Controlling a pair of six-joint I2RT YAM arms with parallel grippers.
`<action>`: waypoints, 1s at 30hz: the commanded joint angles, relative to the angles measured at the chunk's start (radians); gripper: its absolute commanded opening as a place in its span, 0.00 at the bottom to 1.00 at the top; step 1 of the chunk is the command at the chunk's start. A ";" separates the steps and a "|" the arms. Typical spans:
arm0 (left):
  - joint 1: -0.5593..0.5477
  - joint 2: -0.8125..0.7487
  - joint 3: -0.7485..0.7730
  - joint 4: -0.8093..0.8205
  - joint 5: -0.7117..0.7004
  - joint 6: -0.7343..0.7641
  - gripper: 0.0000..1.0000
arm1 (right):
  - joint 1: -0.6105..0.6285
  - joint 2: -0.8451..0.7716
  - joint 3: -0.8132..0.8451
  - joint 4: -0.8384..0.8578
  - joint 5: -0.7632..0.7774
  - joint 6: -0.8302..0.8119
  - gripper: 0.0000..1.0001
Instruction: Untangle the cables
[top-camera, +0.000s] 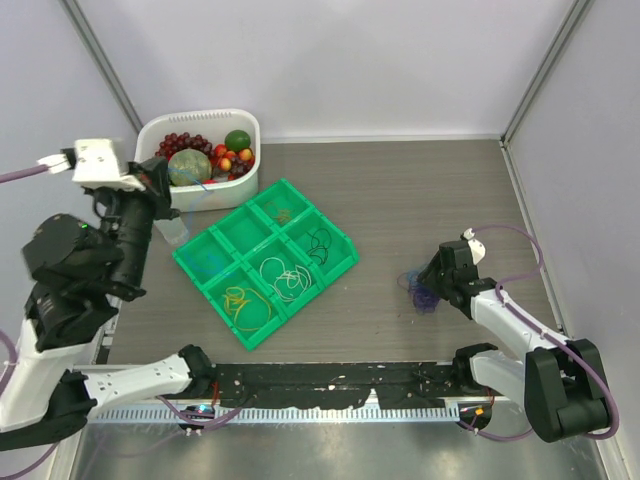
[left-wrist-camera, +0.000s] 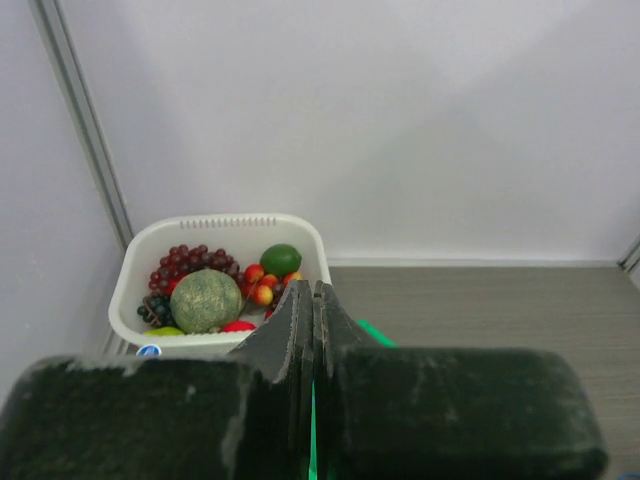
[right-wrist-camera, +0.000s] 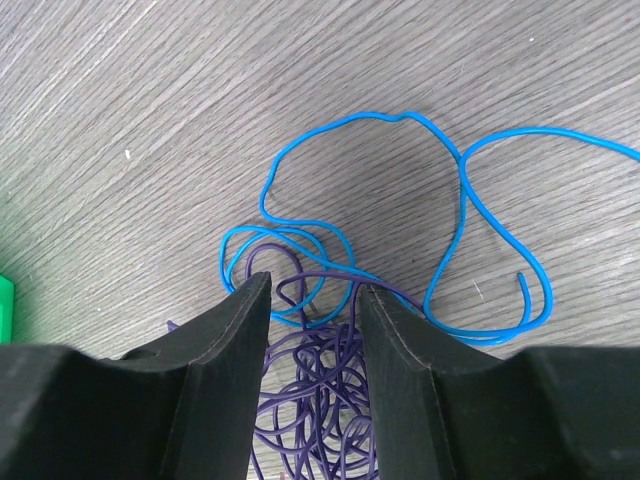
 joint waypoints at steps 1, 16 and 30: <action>0.000 0.103 -0.067 0.010 -0.108 0.061 0.00 | -0.008 0.009 0.001 -0.031 0.010 -0.017 0.47; 0.421 0.301 -0.058 -0.031 0.120 -0.171 0.00 | -0.008 -0.033 -0.014 -0.025 0.004 -0.017 0.47; 0.497 0.327 -0.292 -0.033 0.284 -0.334 0.00 | -0.008 -0.010 -0.011 -0.014 -0.013 -0.023 0.46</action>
